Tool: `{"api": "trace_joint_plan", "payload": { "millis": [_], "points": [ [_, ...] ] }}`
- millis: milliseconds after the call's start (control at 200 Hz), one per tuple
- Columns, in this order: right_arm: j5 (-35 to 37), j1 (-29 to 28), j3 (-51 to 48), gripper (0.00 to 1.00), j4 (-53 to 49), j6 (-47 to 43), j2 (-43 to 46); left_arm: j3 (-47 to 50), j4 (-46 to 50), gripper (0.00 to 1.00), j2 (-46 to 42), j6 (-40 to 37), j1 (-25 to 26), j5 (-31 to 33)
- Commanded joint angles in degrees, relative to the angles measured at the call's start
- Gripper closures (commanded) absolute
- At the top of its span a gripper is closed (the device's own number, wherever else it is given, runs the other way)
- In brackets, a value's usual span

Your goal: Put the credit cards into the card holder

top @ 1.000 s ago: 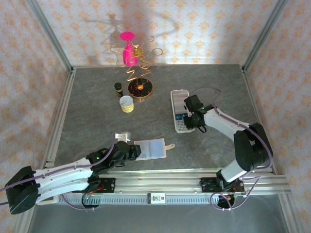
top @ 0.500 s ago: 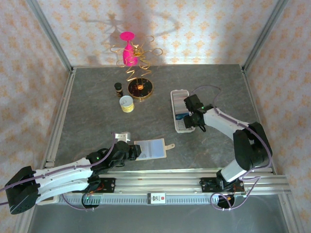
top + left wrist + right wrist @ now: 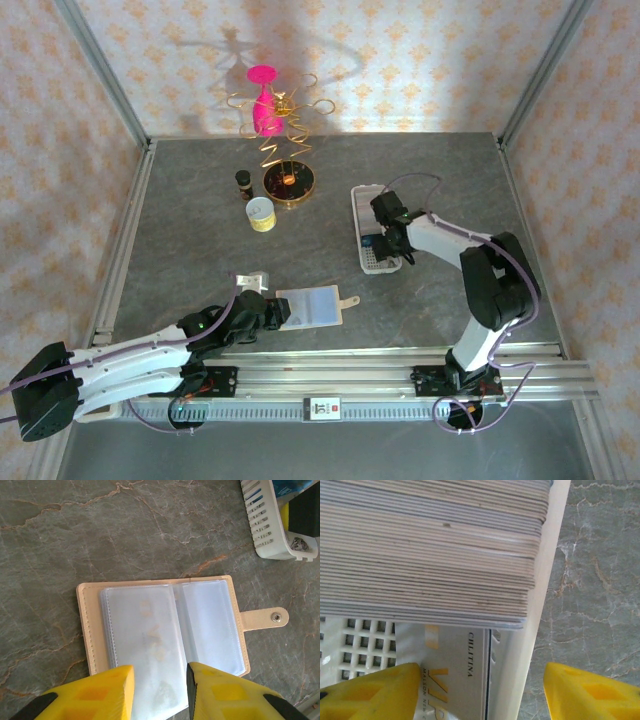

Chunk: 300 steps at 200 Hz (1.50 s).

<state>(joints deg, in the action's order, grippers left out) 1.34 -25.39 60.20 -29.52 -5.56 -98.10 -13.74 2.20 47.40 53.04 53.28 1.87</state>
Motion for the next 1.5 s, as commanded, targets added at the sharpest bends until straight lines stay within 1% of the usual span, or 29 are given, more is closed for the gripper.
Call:
{"api": "trace_joint_plan", "payload": {
  "millis": [0,140,185,235,310,430,591,901,1186,1266,1401,1497],
  "points": [
    [5.0,0.5,1.6,0.38,-1.7,-0.7,-0.4,-0.3,-0.2,0.66,-0.2,0.4,0.4,0.1],
    [5.8,0.5,0.9,0.42,-1.8,-0.4,2.1,-0.2,-0.5,0.67,-0.1,0.4,0.4,0.1],
    [6.3,0.5,0.6,0.46,-1.8,-0.5,2.7,-0.2,-0.5,0.67,-0.1,0.5,0.4,0.1],
    [6.9,0.5,0.4,0.48,-1.8,-0.5,3.3,-0.2,-0.5,0.68,-0.1,0.4,0.4,0.0],
    [7.3,0.6,0.2,0.54,-2.1,-0.5,3.8,-0.2,-0.6,0.68,-0.1,0.4,0.4,-0.1],
    [7.1,0.6,0.3,0.55,-2.4,-0.5,4.4,-0.1,-0.7,0.69,-0.1,0.5,0.5,-0.3],
    [7.0,0.6,0.3,0.66,-2.7,-0.6,5.1,0.4,-1.2,0.7,-0.1,0.8,0.4,-0.5],
    [6.6,0.6,-0.9,0.67,-2.0,-0.6,5.3,0.5,-1.3,0.71,-0.2,0.9,0.4,-0.6],
    [4.4,0.6,-0.9,0.89,-2.7,-0.5,5.9,0.6,-1.7,0.71,-0.1,1.0,0.4,-0.7],
    [3.7,0.6,-0.8,0.94,-2.7,-0.5,6.4,0.6,-1.7,0.71,0.0,1.0,0.4,-0.8],
    [2.9,0.6,-0.8,0.97,-2.7,-0.3,7.1,0.5,-1.8,0.72,0.0,1.1,0.4,-0.9],
    [3.5,0.6,-0.7,0.92,-3.0,-0.1,7.4,0.5,-1.8,0.72,0.0,1.1,0.4,-0.9]
  ]
}}
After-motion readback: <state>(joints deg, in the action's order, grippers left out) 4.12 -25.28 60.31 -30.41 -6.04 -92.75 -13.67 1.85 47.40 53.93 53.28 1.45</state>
